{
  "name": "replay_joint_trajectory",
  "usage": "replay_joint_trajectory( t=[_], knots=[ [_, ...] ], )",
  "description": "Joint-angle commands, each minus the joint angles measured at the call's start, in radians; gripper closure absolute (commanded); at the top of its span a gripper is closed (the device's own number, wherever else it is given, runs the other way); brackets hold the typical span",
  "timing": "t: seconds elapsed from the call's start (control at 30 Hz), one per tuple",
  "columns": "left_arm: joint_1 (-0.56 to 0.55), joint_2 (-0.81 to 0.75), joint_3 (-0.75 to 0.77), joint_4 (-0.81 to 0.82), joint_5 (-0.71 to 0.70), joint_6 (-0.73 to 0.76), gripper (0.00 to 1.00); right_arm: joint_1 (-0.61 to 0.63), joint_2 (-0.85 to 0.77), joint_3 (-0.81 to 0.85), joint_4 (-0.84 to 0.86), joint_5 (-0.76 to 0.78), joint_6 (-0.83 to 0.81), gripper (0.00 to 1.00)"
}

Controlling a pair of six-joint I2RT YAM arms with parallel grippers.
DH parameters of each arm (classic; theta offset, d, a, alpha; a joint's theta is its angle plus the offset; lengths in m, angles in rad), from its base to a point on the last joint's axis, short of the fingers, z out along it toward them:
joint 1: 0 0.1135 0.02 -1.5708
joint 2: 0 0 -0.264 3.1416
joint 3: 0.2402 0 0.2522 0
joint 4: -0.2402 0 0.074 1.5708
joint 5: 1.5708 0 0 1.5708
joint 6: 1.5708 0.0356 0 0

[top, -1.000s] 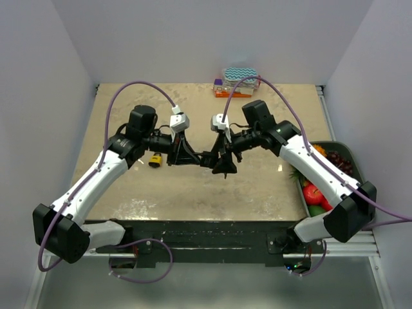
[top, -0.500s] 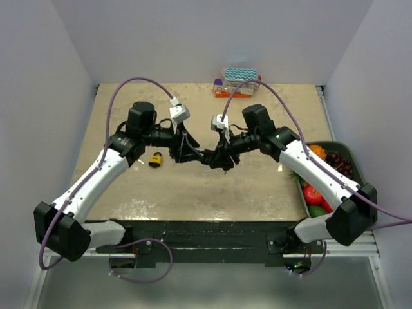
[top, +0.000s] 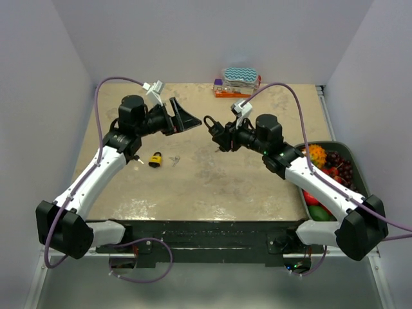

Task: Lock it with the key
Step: Lock the lock.

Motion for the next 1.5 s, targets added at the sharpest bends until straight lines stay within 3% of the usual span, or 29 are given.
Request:
replay_joint_trajectory(
  t=[0.0, 0.37, 0.43, 0.57, 0.63, 0.97, 1.03, 1.07, 1.13, 1.2, 1.23, 1.27, 1.37, 1.47],
  knots=[
    [-0.003, 0.054, 0.018, 0.058, -0.058, -0.19, 0.01, 0.041, -0.009, 0.02, 0.238, 0.155, 0.064, 1.0],
    [-0.079, 0.095, -0.004, 0.109, -0.094, -0.264, 0.02, 0.133, 0.071, 0.069, 0.306, 0.225, 0.102, 1.0],
    [-0.084, 0.1, -0.008, 0.111, -0.101, -0.273, 0.07, 0.145, 0.08, 0.072, 0.309, 0.249, 0.102, 1.0],
    [-0.086, 0.108, -0.042, 0.116, -0.096, -0.313, 0.29, 0.16, 0.089, 0.077, 0.315, 0.297, 0.099, 1.0],
    [-0.087, 0.111, -0.05, 0.116, -0.097, -0.328, 0.33, 0.164, 0.094, 0.079, 0.32, 0.304, 0.101, 1.0],
    [-0.106, 0.138, -0.035, 0.156, -0.098, -0.348, 0.3, 0.173, 0.111, 0.074, 0.338, 0.301, 0.124, 1.0],
    [-0.107, 0.14, -0.035, 0.163, -0.091, -0.35, 0.38, 0.174, 0.111, 0.074, 0.34, 0.295, 0.125, 1.0],
    [-0.107, 0.141, -0.036, 0.168, -0.09, -0.35, 0.53, 0.173, 0.112, 0.075, 0.337, 0.292, 0.124, 1.0],
    [-0.106, 0.141, -0.038, 0.166, -0.087, -0.348, 0.64, 0.173, 0.109, 0.075, 0.322, 0.286, 0.119, 1.0],
    [-0.101, 0.144, -0.033, 0.168, -0.085, -0.345, 0.82, 0.174, 0.098, 0.072, 0.3, 0.271, 0.107, 0.99],
    [-0.089, 0.145, -0.03, 0.168, -0.085, -0.344, 0.88, 0.174, 0.094, 0.068, 0.291, 0.266, 0.104, 0.92],
    [-0.081, 0.146, -0.025, 0.168, -0.084, -0.345, 0.99, 0.174, 0.088, 0.065, 0.28, 0.255, 0.098, 0.69],
    [-0.049, 0.151, -0.005, 0.156, -0.084, -0.331, 1.0, 0.173, 0.06, 0.066, 0.204, 0.245, 0.072, 0.37],
    [-0.03, 0.145, 0.01, 0.139, -0.082, -0.31, 1.0, 0.161, 0.011, 0.068, 0.09, 0.234, 0.006, 0.34]
  ],
)
